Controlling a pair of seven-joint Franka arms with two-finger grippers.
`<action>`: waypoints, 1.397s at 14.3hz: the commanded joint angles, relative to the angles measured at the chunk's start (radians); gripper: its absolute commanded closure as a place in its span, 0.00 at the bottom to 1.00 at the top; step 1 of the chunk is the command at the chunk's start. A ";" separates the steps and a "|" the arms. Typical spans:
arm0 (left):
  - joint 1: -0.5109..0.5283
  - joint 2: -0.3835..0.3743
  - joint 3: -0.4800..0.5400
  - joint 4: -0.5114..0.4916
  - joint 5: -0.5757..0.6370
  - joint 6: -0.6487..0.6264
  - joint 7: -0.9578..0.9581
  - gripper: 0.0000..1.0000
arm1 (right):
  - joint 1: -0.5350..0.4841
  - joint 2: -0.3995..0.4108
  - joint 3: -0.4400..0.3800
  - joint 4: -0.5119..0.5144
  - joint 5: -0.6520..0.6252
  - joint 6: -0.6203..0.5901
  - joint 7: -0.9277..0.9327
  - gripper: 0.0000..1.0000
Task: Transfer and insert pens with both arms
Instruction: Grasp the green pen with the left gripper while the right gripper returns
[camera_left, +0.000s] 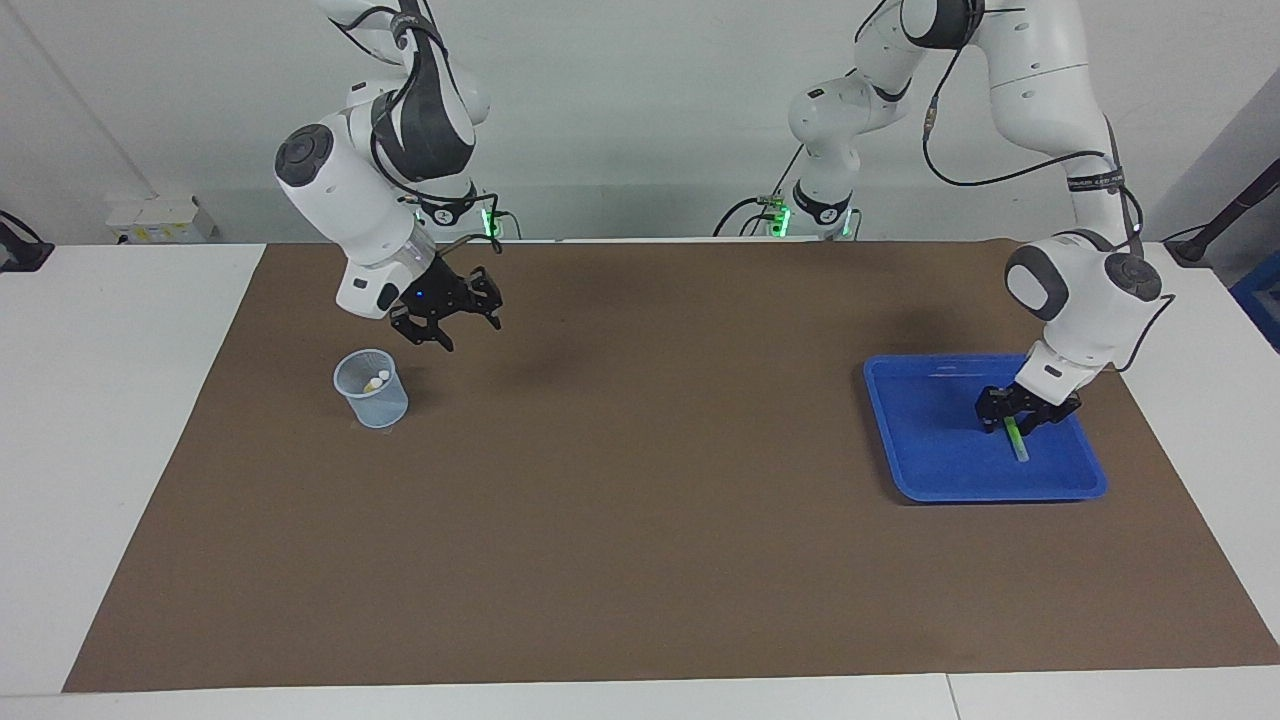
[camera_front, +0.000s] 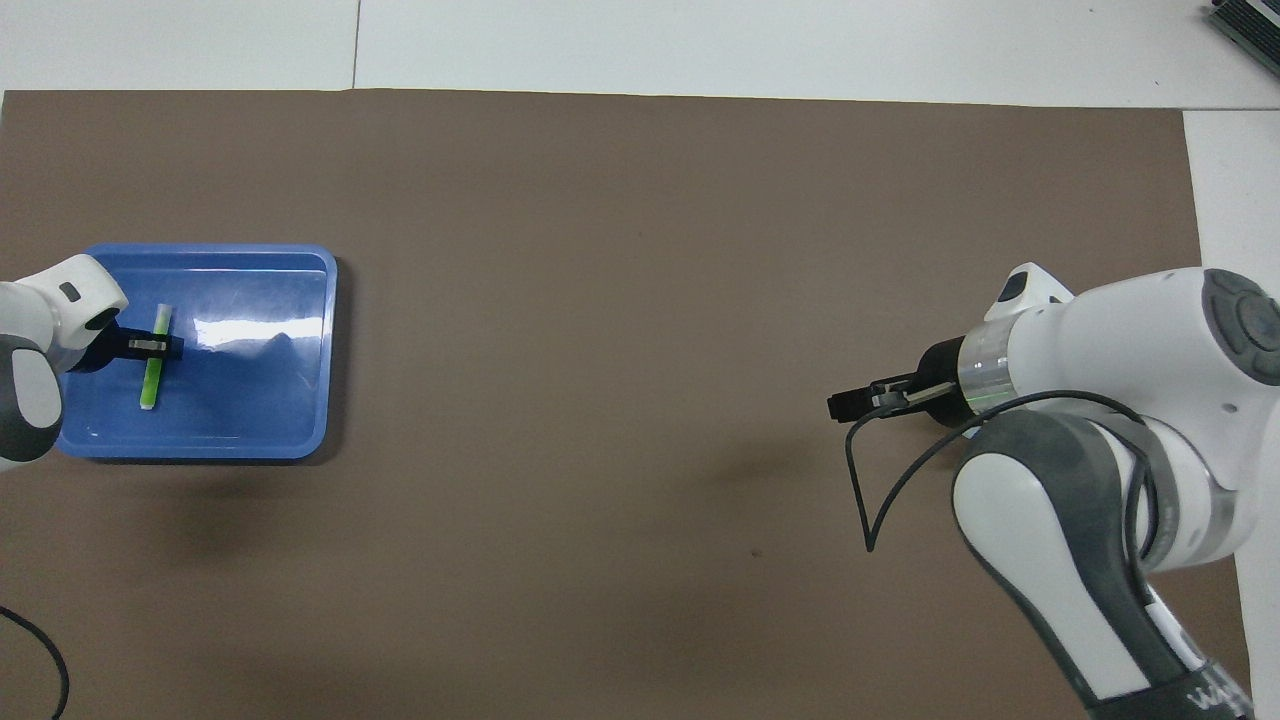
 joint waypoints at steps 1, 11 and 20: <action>0.012 0.024 -0.007 0.006 0.018 -0.006 0.005 1.00 | 0.091 -0.009 0.000 -0.011 0.024 0.077 0.178 0.21; -0.026 -0.091 -0.018 0.175 -0.090 -0.475 -0.273 1.00 | 0.174 0.011 0.000 -0.006 0.100 0.158 0.395 0.17; -0.194 -0.304 -0.024 0.168 -0.416 -0.767 -1.136 1.00 | 0.261 0.041 0.010 0.110 0.323 0.253 0.637 0.13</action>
